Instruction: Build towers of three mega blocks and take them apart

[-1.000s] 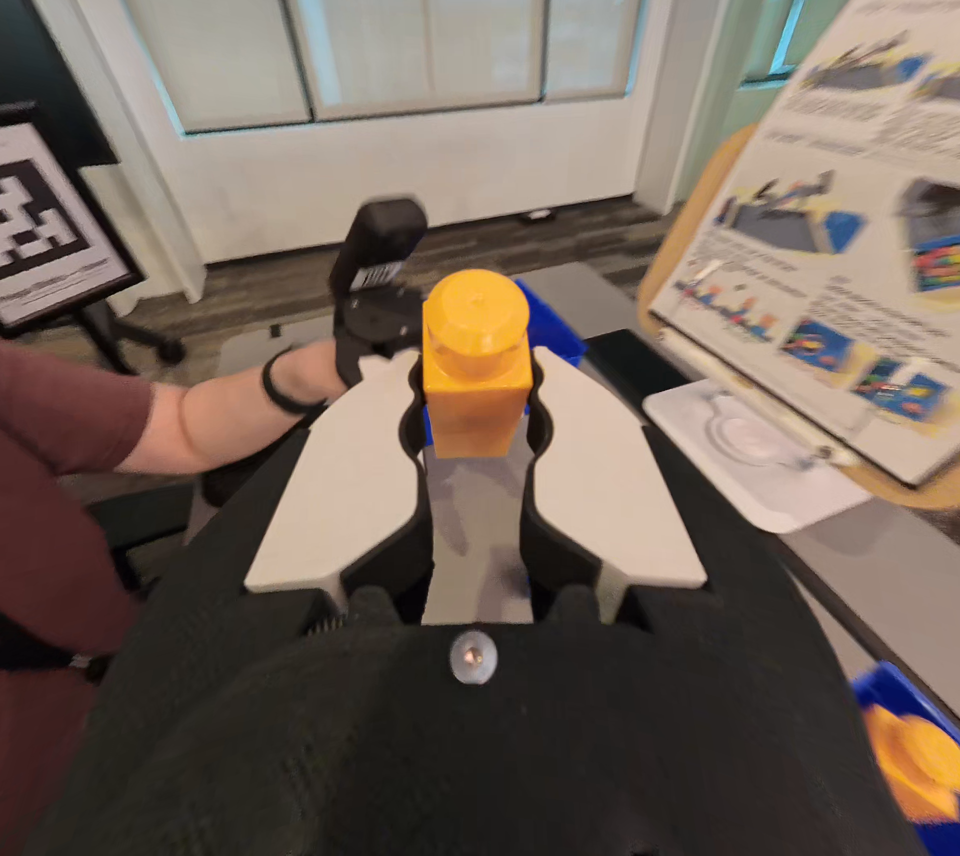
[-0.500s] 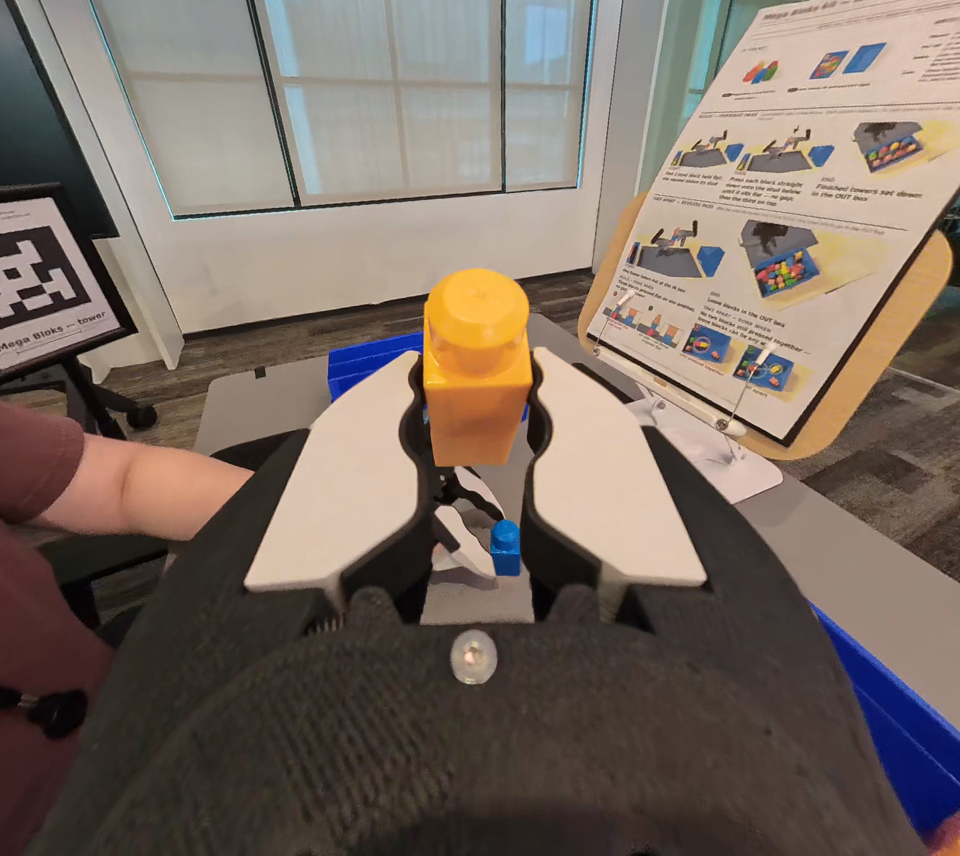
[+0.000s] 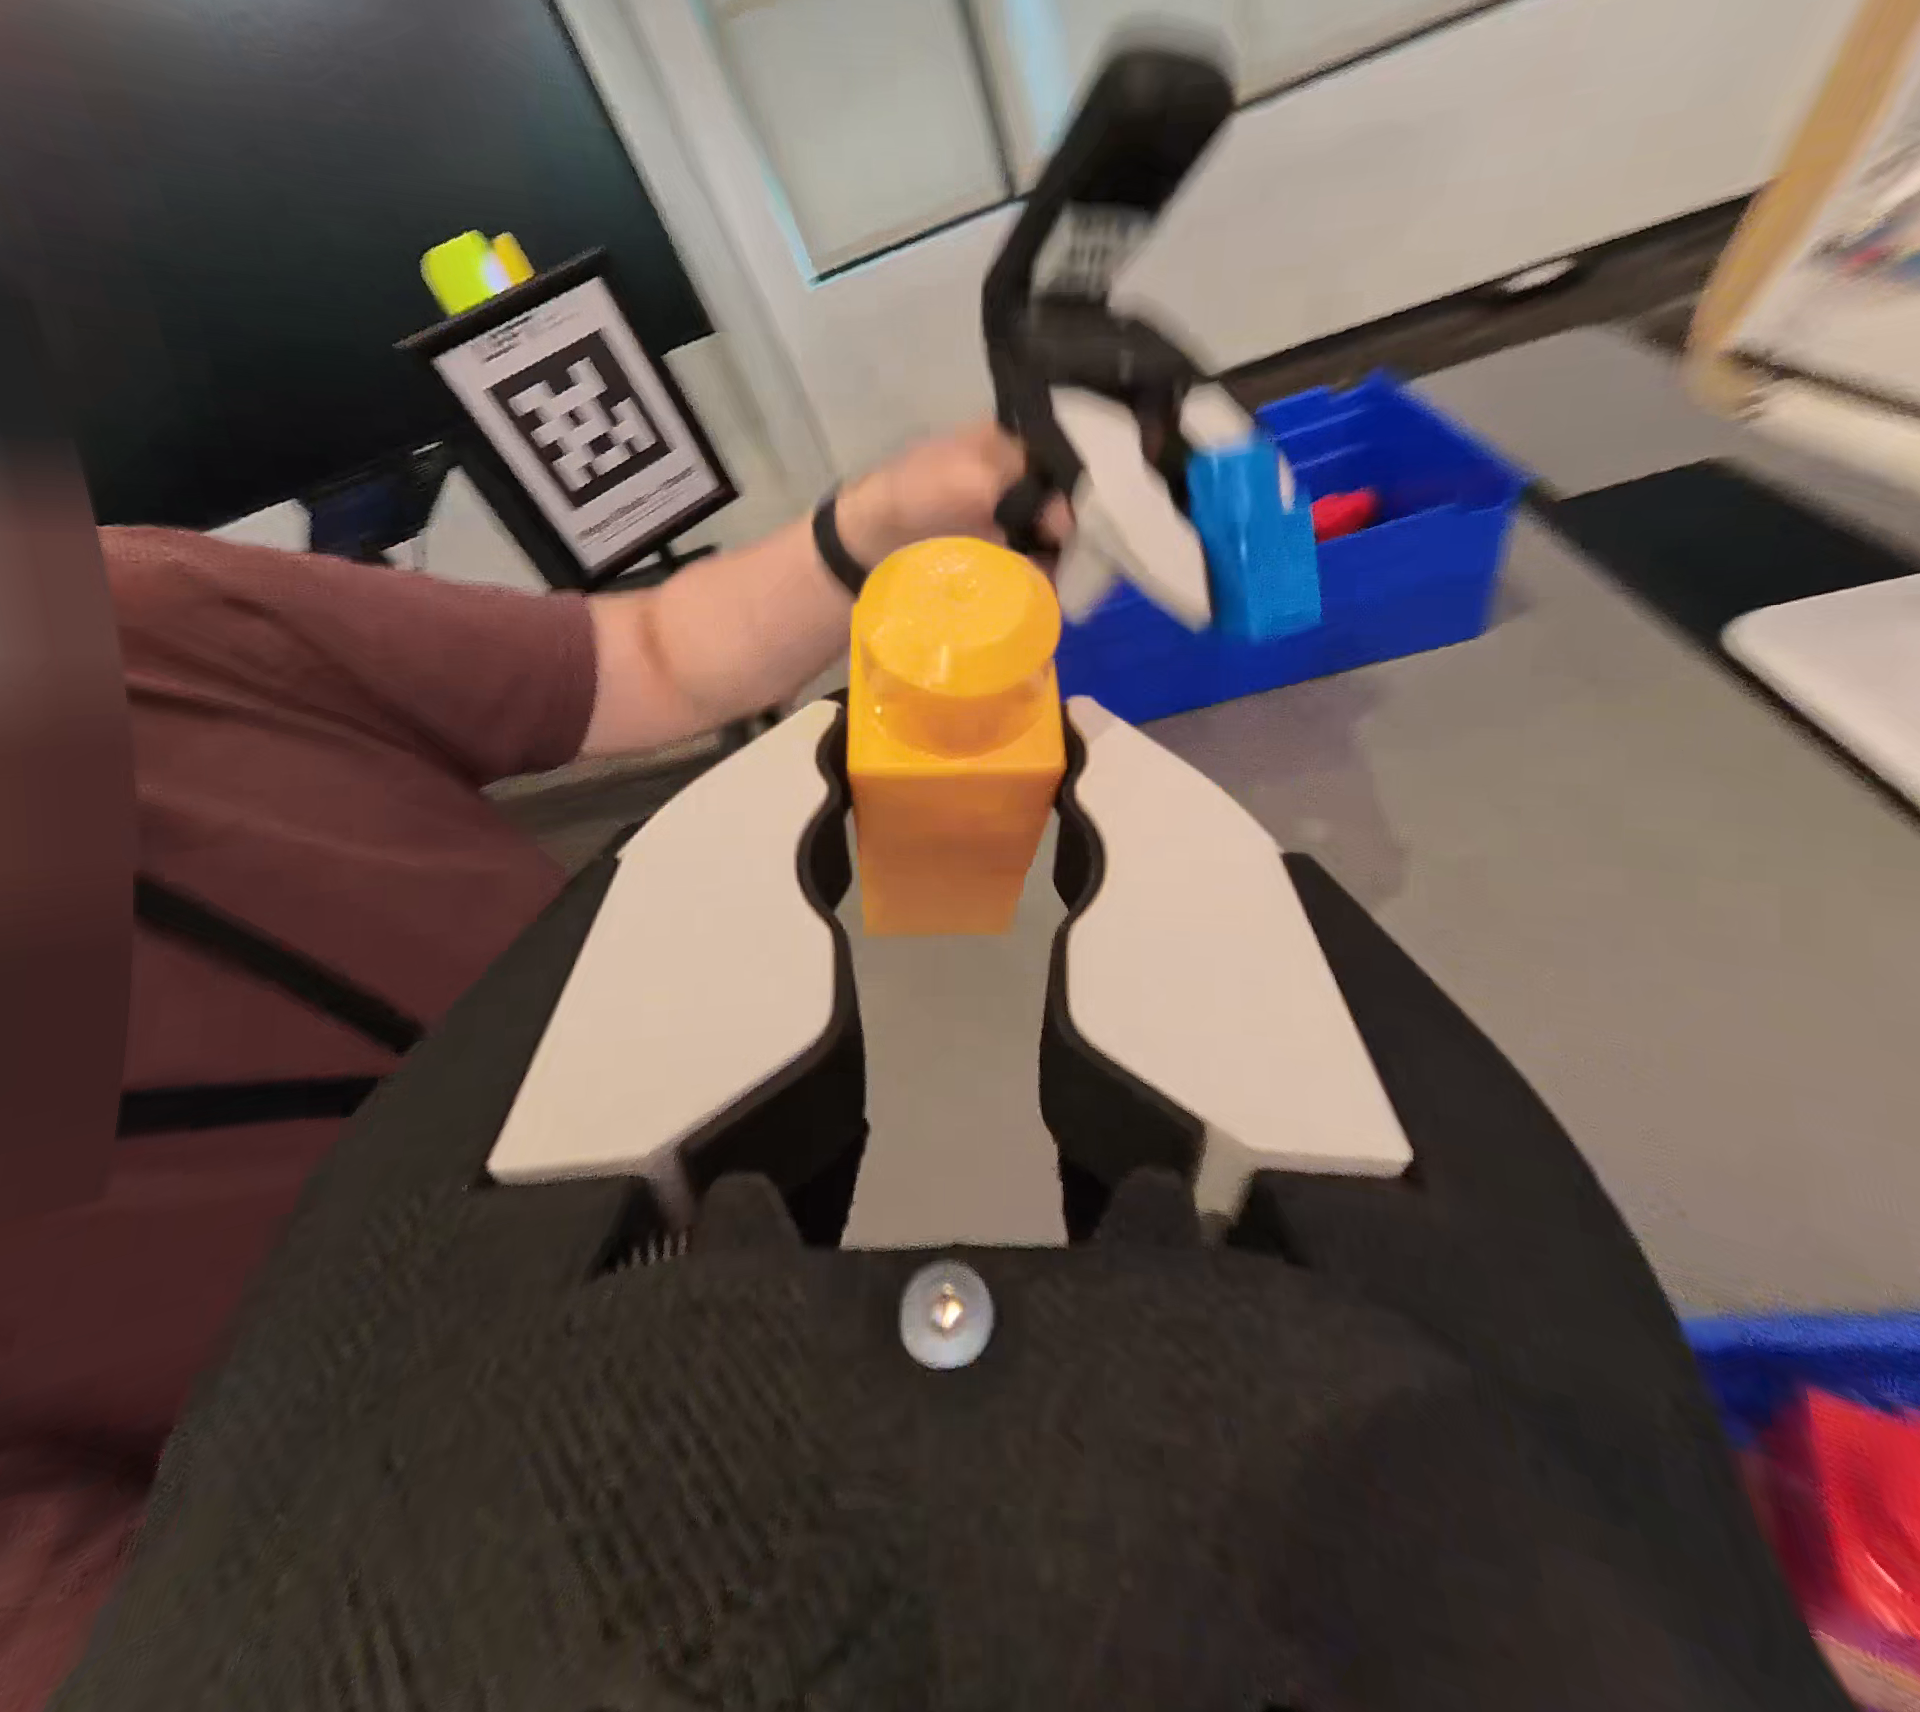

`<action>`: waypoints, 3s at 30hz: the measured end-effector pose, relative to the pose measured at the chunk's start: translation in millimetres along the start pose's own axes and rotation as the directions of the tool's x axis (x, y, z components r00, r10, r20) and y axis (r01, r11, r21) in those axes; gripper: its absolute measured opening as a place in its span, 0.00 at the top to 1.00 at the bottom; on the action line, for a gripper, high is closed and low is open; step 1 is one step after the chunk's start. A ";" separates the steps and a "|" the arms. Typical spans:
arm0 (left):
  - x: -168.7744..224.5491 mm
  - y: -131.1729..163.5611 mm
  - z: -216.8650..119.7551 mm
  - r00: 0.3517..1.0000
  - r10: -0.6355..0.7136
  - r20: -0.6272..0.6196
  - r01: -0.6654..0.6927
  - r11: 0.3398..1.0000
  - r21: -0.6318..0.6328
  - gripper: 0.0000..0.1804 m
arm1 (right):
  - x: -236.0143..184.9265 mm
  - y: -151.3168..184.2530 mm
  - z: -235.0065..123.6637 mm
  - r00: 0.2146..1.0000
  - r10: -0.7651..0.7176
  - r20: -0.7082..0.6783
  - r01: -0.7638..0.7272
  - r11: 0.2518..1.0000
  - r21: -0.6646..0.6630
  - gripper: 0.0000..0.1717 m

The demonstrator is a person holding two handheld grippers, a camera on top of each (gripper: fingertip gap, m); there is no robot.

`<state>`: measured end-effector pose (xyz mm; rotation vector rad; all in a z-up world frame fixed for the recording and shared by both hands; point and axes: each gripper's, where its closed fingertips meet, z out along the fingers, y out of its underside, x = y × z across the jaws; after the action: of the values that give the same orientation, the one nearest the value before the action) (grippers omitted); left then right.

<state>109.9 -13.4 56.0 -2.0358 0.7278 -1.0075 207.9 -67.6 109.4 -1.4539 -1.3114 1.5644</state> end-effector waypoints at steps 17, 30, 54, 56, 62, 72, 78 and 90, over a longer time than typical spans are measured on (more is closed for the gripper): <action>94.8 -5.3 -0.5 0.960 0.144 -0.239 -0.244 0.847 -0.472 0.80 | -3.3 44.4 80.7 0.993 0.038 0.107 -0.006 0.957 -0.291 0.79; 81.7 9.3 -0.1 0.965 0.150 -0.216 -0.249 0.787 -0.565 0.80 | 9.8 39.3 86.4 0.997 -0.015 0.076 0.034 0.965 -0.260 0.79; 83.3 -1.4 -0.4 0.941 0.153 -0.301 -0.269 0.879 -0.394 0.80 | 10.1 22.3 79.7 0.991 0.011 0.134 0.006 0.992 -0.128 0.79; 86.1 -2.2 -3.5 0.946 0.123 -0.300 -0.244 0.881 -0.405 0.80 | 6.0 20.1 81.6 0.986 0.019 0.164 -0.001 0.994 -0.112 0.79; 106.9 -35.9 -32.7 0.917 0.305 -0.255 -0.360 0.909 -0.208 0.70 | -4.9 -8.4 58.4 0.987 -0.089 0.132 0.083 0.995 0.049 0.79; 128.6 -8.2 -7.6 0.840 0.538 0.074 -0.538 0.805 0.248 0.67 | -44.4 -30.5 9.7 0.950 -0.205 -0.234 0.260 0.937 0.233 0.79; 152.7 2.2 22.5 0.846 0.523 -0.100 -0.480 0.831 0.283 0.64 | -69.2 -26.8 24.2 0.962 -0.196 -0.190 0.241 0.936 0.255 0.79; 171.0 30.2 23.3 0.806 0.534 -0.257 -0.502 0.845 0.182 0.79 | -82.6 -32.4 9.1 0.963 -0.124 -0.239 0.137 0.990 0.039 0.73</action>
<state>215.3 -148.6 92.5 -1.4712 1.2832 -1.0005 209.7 -135.7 167.1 -1.4387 -1.1895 1.2892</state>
